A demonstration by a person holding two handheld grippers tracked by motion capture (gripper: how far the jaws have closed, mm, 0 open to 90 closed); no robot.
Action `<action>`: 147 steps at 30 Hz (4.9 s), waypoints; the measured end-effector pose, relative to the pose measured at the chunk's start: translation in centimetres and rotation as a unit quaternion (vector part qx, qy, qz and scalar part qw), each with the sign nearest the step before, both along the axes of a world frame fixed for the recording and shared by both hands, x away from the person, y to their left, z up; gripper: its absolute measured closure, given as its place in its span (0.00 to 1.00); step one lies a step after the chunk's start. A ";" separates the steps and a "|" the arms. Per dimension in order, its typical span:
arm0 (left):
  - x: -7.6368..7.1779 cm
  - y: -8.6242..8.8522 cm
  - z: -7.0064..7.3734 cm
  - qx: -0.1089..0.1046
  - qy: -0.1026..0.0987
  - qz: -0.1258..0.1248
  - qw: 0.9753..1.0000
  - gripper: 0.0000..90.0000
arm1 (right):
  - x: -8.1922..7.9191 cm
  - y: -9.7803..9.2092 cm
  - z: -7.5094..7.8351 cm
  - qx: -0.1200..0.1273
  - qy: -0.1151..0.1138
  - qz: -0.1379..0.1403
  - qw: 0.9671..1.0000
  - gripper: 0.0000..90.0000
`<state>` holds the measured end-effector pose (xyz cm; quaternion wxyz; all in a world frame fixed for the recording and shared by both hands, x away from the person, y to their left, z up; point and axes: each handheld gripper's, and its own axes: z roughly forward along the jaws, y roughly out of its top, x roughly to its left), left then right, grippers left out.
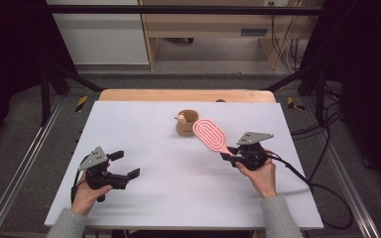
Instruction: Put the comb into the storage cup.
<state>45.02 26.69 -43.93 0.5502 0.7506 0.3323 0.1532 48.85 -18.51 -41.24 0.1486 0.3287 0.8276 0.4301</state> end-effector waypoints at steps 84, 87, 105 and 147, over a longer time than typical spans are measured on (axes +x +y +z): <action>2.2 -7.1 2.2 -0.048 0.020 -0.008 0.999 0.02 | -2.5 1.8 -1.1 0.056 -0.026 -0.029 0.998 0.77; 2.3 -7.5 2.3 -0.051 0.020 -0.011 0.998 0.02 | -2.6 1.8 -1.1 0.055 -0.028 -0.028 0.998 0.77; 2.9 -9.8 2.5 -0.062 0.027 -0.019 0.997 0.02 | -2.6 1.9 -1.1 0.058 -0.028 -0.027 0.998 0.77; 4.2 -13.7 3.5 -0.105 0.050 -0.032 0.993 0.02 | -2.7 1.8 -0.9 0.065 -0.029 -0.023 0.997 0.77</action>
